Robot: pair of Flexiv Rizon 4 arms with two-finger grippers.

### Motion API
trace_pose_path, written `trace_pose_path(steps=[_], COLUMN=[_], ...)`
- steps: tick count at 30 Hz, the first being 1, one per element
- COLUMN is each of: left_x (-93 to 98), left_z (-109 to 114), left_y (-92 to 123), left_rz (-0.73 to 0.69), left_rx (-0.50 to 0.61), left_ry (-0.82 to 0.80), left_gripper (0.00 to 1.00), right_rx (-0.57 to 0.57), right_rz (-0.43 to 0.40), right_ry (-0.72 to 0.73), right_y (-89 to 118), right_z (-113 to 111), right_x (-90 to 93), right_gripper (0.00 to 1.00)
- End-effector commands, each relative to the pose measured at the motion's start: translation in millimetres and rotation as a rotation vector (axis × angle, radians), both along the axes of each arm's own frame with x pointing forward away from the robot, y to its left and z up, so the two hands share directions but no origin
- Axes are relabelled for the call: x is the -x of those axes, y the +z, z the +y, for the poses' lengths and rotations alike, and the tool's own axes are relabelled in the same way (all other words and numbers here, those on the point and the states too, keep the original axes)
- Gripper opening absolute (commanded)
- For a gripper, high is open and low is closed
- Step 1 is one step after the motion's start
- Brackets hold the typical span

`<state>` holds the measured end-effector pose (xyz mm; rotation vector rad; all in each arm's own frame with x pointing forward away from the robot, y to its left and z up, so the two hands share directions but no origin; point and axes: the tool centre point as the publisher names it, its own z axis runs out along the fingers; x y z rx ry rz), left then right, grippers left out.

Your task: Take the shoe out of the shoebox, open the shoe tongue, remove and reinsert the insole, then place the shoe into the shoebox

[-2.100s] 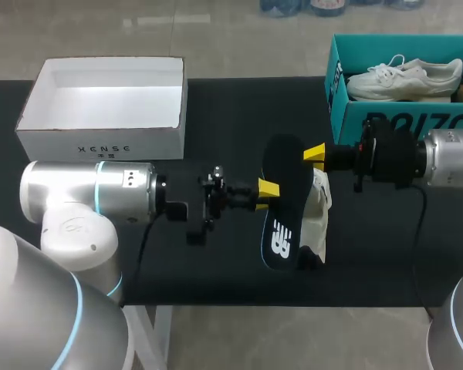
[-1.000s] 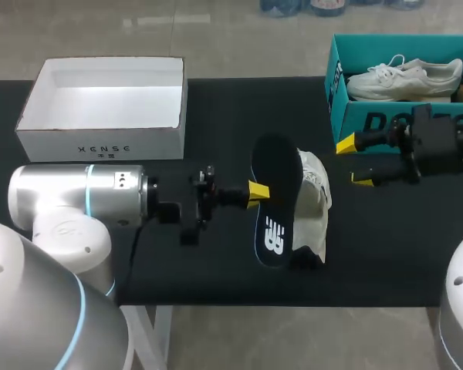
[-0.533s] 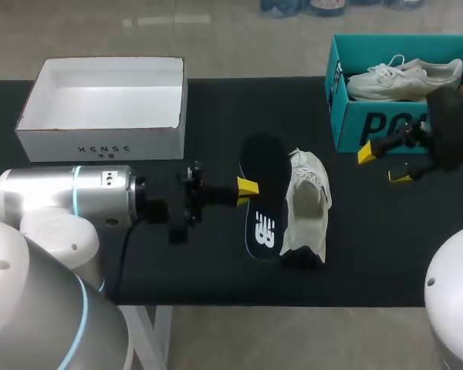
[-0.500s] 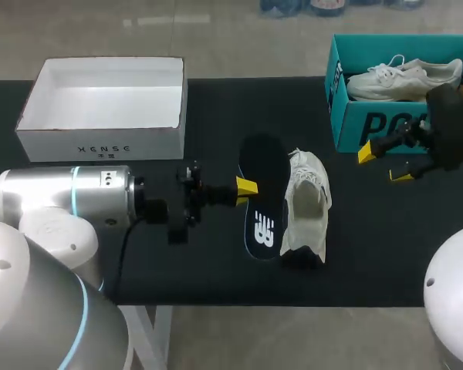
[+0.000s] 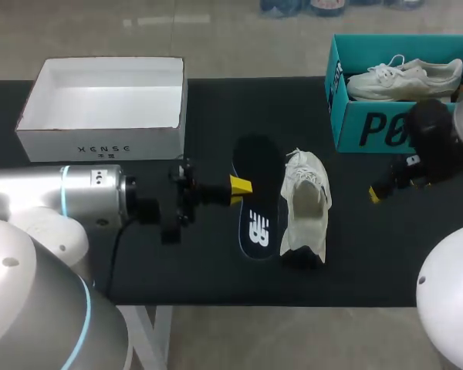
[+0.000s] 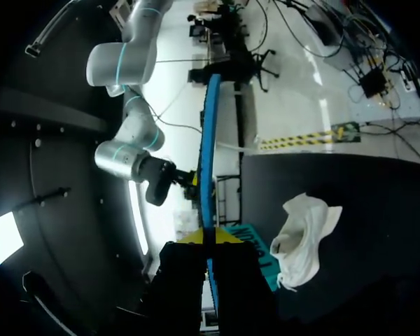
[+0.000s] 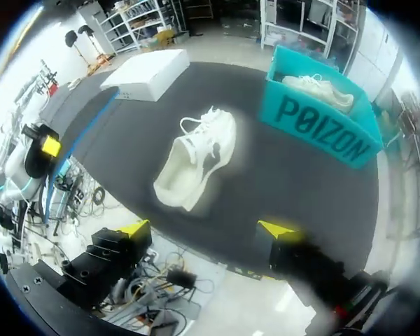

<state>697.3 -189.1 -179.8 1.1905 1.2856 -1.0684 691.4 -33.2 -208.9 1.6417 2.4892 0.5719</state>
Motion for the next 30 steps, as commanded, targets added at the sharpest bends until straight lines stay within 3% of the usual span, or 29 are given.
trace_pose_path(steps=[1, 10, 19, 21, 30], left_x=[-0.2, -2.3, -7.0, -7.4, -4.8], left_z=[2, 5, 12, 12, 2], left_y=[1, 3, 3, 3, 5], left_rz=[0.001, 0.001, 0.009, 0.01, 0.009], left_rx=[-0.001, -0.005, -0.005, -0.005, -0.015], left_ry=[-0.004, -0.007, 0.002, 0.003, -0.04], left_gripper=[0.0, 0.0, 0.0, 0.0, 0.0], right_rx=[-0.072, -0.195, -0.228, -0.197, -0.198], right_rz=[-0.089, -0.105, -0.102, -0.066, -0.062], right_ry=[0.086, 0.184, 0.327, 0.32, 0.327], right_y=[-10, 7, 21, 20, 20], right_z=[-18, -31, -28, -22, -20], right_x=[31.5, 37.0, 37.2, 36.6, 36.8], right_gripper=[1.0, 1.0, 1.0, 1.0, 1.0])
